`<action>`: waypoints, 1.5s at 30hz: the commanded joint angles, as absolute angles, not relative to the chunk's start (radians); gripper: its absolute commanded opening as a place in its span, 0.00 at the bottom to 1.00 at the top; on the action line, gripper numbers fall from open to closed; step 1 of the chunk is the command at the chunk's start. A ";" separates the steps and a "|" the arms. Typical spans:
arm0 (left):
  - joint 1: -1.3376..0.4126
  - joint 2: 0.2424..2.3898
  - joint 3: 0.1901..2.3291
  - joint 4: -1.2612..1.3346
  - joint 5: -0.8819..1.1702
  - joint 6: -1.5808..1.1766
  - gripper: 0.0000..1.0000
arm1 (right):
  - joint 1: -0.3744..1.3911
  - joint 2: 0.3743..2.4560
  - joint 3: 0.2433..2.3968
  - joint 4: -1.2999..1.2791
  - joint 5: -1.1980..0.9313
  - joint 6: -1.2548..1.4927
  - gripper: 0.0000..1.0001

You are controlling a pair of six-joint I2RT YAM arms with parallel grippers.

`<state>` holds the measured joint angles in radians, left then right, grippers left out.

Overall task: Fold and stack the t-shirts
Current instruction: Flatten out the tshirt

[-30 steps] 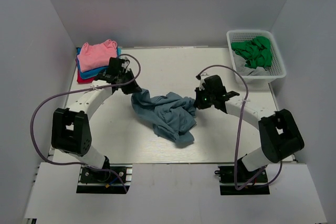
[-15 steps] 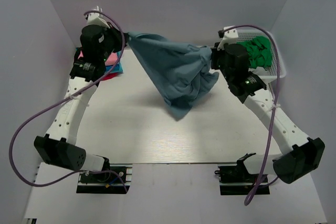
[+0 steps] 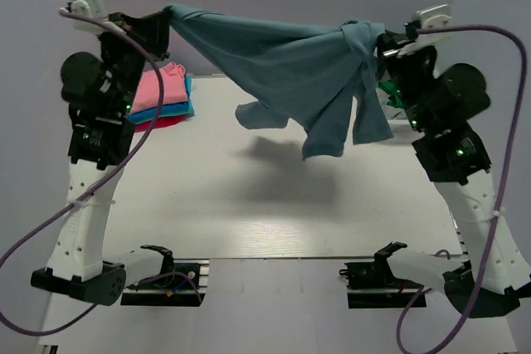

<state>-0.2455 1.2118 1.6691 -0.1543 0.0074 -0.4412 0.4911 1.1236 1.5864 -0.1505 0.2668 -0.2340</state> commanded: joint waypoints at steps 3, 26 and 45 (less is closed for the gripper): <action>-0.245 1.091 1.759 -0.072 -0.014 -0.370 0.00 | 0.488 1.032 1.748 -0.124 0.085 -0.298 0.00; -0.195 1.849 1.841 -0.837 -0.292 -0.650 0.43 | 0.426 1.633 1.655 -0.146 0.158 -0.141 0.24; -0.212 2.145 2.034 -0.674 0.109 -0.465 1.00 | 0.408 1.626 1.355 -0.434 0.126 0.196 0.90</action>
<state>-0.2077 2.0693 1.9694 -0.7761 -0.0216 -0.5190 0.4080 1.6337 1.4147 -0.3618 0.1093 0.1177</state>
